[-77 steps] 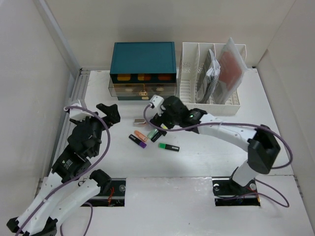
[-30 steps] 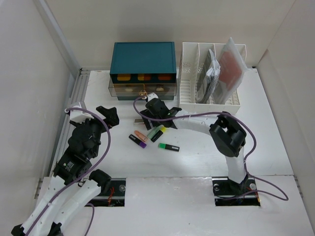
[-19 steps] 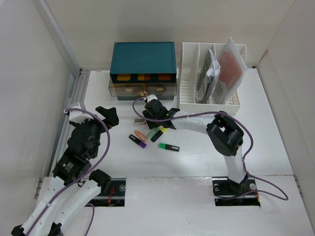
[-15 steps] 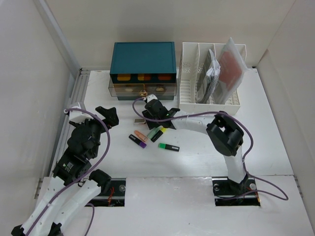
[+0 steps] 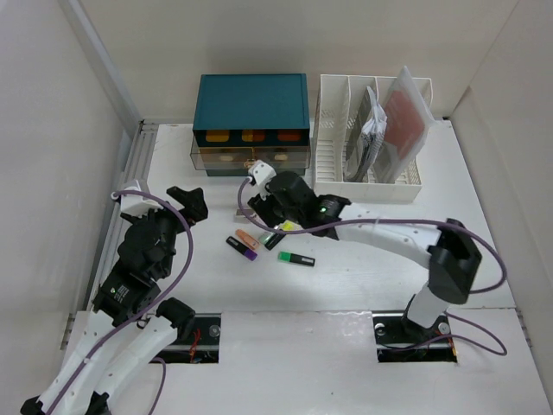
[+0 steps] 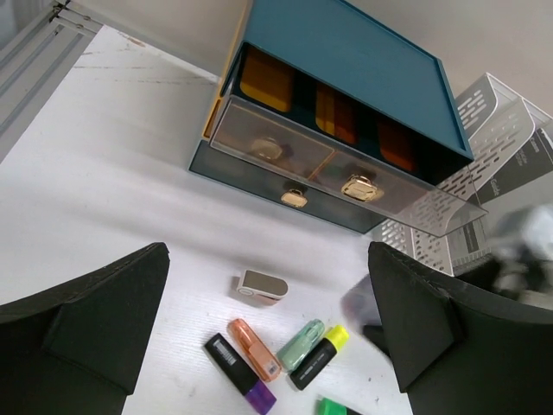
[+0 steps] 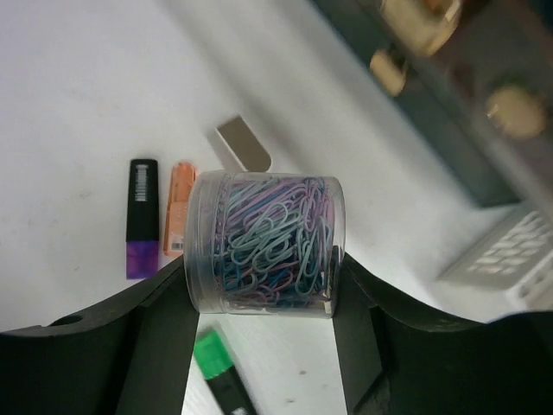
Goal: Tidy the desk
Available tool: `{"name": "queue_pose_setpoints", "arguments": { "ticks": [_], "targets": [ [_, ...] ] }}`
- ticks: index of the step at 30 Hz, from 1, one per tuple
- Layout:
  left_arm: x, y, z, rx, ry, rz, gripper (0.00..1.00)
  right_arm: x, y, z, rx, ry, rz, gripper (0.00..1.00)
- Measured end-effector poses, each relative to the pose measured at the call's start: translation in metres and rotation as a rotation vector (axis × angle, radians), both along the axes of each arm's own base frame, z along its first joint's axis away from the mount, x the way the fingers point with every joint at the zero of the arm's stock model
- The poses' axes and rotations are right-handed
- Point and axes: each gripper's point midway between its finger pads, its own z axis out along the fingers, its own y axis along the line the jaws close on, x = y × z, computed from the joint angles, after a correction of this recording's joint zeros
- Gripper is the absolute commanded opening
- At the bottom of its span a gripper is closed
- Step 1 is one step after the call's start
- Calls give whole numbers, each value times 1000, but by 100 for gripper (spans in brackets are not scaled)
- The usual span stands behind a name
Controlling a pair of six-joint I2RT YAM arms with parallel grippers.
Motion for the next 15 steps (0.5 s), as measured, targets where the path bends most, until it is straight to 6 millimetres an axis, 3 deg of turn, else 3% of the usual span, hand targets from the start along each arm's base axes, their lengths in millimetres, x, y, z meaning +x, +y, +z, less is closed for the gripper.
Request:
{"name": "queue_pose_setpoints", "arguments": {
  "ticks": [3,7,11,15],
  "targets": [
    [1,1,0,0,0,6,100,-7,-3,53,36,-120,110,0],
    [1,2,0,-2,-2,9,100,-2,-5,95,45,-235,163,0],
    [2,2,-4,2,5,10,100,24,-10,132,68,-306,129,0],
    [2,2,-4,2,5,12,100,62,-29,173,121,-366,8,0]
  ]
}}
